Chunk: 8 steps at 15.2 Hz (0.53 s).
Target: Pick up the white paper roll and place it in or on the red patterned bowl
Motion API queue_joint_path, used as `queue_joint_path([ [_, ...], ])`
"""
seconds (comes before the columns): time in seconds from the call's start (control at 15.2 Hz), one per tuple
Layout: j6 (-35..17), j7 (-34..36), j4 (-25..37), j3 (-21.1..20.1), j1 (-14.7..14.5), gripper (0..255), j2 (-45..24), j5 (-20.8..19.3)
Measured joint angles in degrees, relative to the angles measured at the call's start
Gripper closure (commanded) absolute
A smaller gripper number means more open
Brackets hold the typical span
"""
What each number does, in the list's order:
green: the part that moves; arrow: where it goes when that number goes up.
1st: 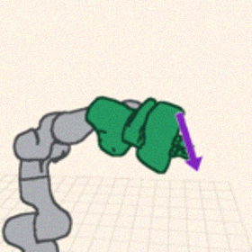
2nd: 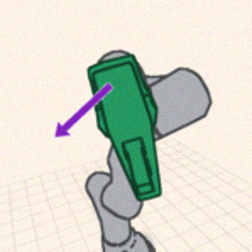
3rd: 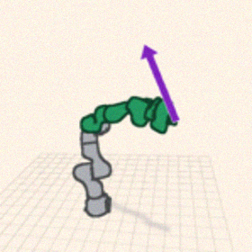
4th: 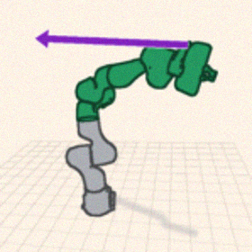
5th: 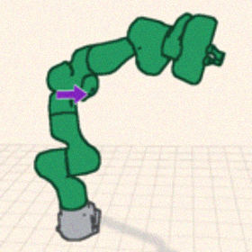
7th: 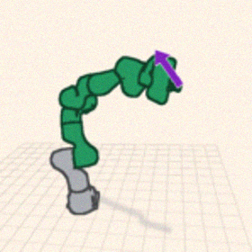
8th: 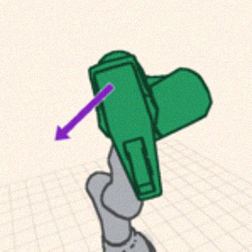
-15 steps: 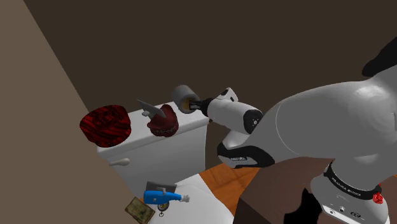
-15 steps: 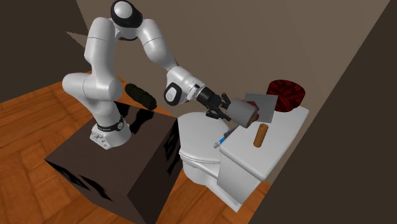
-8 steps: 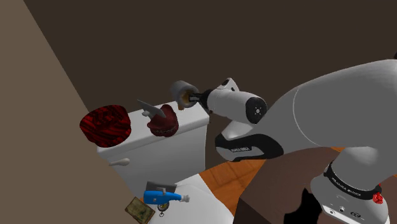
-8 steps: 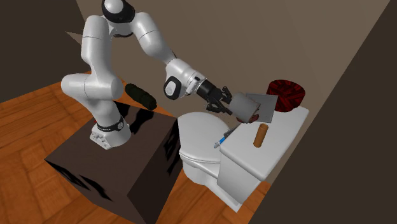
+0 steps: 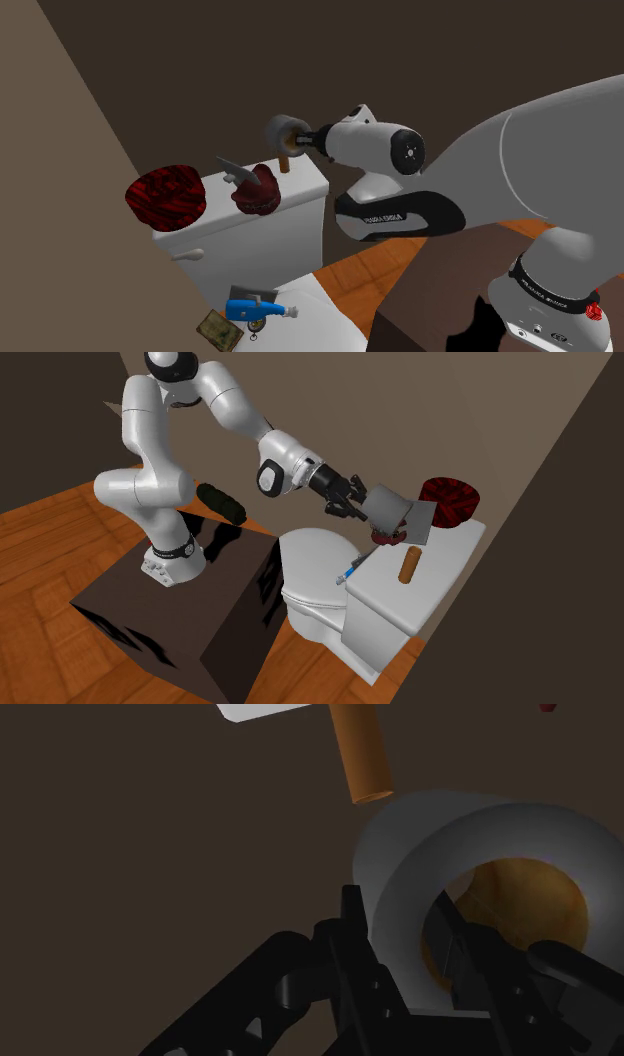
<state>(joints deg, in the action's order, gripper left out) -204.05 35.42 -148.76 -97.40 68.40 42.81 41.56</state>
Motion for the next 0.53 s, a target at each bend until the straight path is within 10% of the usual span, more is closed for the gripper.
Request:
queue_joint_path([
  [0.53, 11.64, 2.12, 11.16, -0.88, 2.11, 255, 10.66, 3.81],
])
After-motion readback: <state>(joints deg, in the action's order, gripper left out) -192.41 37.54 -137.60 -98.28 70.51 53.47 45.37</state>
